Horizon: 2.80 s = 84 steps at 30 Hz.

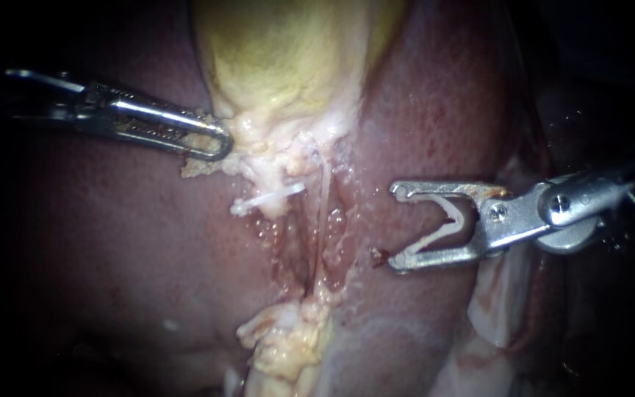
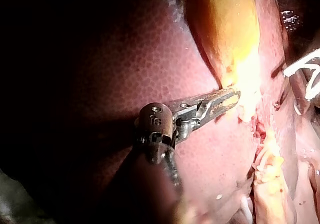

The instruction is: Clipping first clip right tube

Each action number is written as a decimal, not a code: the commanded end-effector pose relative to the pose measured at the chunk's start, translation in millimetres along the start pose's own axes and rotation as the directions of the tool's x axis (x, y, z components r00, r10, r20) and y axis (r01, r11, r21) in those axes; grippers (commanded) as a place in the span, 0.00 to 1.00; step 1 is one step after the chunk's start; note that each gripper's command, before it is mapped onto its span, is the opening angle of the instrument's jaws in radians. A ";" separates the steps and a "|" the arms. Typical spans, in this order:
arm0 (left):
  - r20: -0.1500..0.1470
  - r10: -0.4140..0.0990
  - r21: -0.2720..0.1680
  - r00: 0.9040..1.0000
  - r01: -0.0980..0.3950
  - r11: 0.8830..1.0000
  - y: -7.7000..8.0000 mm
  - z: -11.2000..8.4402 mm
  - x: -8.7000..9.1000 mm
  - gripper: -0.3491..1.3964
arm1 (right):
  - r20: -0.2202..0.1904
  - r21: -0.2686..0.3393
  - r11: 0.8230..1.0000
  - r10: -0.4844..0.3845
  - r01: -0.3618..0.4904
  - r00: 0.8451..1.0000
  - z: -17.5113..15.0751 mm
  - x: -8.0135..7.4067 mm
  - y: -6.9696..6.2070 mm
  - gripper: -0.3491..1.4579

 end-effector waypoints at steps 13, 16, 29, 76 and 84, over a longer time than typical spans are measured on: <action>-0.039 -0.013 0.014 0.999 0.013 1.000 2.3 -8.4 4.5 0.00 | 0.000 -0.001 1.000 -0.005 0.005 1.000 0.0 0.0 0.0 0.47; -0.044 -0.010 0.011 0.999 0.011 1.000 2.5 -8.8 4.8 0.00 | 0.000 0.000 1.000 -0.005 0.005 1.000 0.0 0.0 0.0 0.47; -0.045 -0.009 0.013 0.999 0.009 1.000 2.5 -8.6 4.5 0.00 | -0.016 0.065 0.996 0.060 -0.059 0.998 2.7 -0.3 -0.3 0.46; -0.047 -0.008 0.016 0.999 0.009 1.000 2.6 -8.4 4.2 0.00 | -0.228 0.354 0.832 0.519 -0.427 0.824 16.5 -3.1 -1.9 0.44; -0.046 -0.008 0.016 0.999 0.009 1.000 2.7 -8.5 4.2 0.00 | -0.221 0.378 0.822 0.528 -0.427 0.820 14.6 -0.4 -3.0 0.42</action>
